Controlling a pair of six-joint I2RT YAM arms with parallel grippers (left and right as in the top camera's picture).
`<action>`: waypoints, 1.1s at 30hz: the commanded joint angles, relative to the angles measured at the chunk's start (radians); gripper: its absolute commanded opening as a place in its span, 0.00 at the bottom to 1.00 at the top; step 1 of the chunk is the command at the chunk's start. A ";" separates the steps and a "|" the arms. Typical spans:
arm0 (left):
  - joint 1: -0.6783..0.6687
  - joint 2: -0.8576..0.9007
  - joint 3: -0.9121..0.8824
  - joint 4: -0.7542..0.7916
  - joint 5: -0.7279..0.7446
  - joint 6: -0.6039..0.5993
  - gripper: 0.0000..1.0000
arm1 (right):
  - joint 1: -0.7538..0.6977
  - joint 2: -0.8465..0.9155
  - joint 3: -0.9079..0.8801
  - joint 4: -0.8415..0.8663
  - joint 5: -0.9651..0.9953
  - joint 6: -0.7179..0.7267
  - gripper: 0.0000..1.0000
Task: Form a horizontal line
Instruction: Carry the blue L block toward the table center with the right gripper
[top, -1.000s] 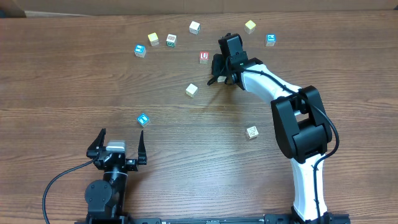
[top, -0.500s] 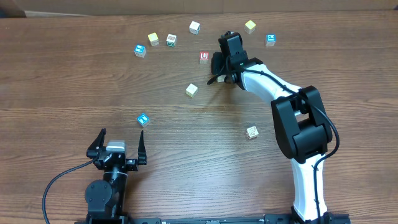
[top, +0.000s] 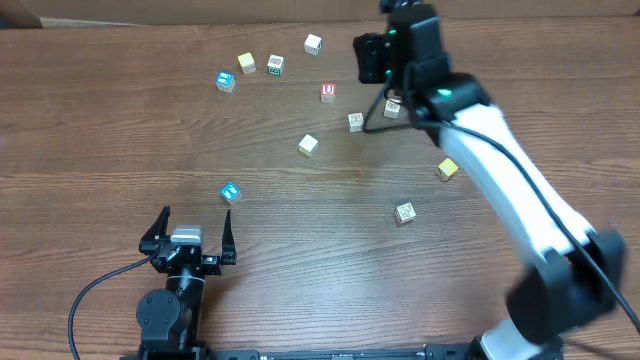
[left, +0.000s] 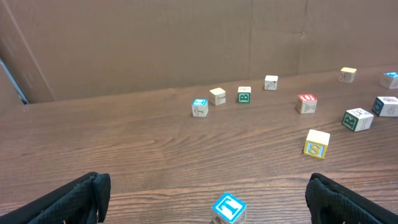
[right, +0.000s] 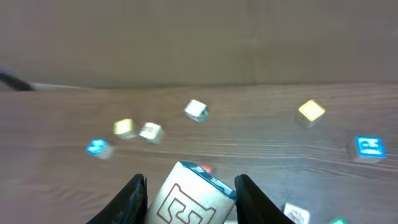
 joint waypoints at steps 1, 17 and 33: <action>0.004 -0.010 -0.003 0.000 -0.006 0.019 0.99 | 0.017 -0.110 0.005 -0.071 -0.083 -0.008 0.32; 0.004 -0.010 -0.003 0.000 -0.006 0.019 0.99 | 0.168 -0.072 -0.104 -0.475 -0.232 0.000 0.32; 0.004 -0.010 -0.003 0.000 -0.006 0.019 1.00 | 0.381 0.096 -0.245 -0.449 -0.227 -0.028 0.33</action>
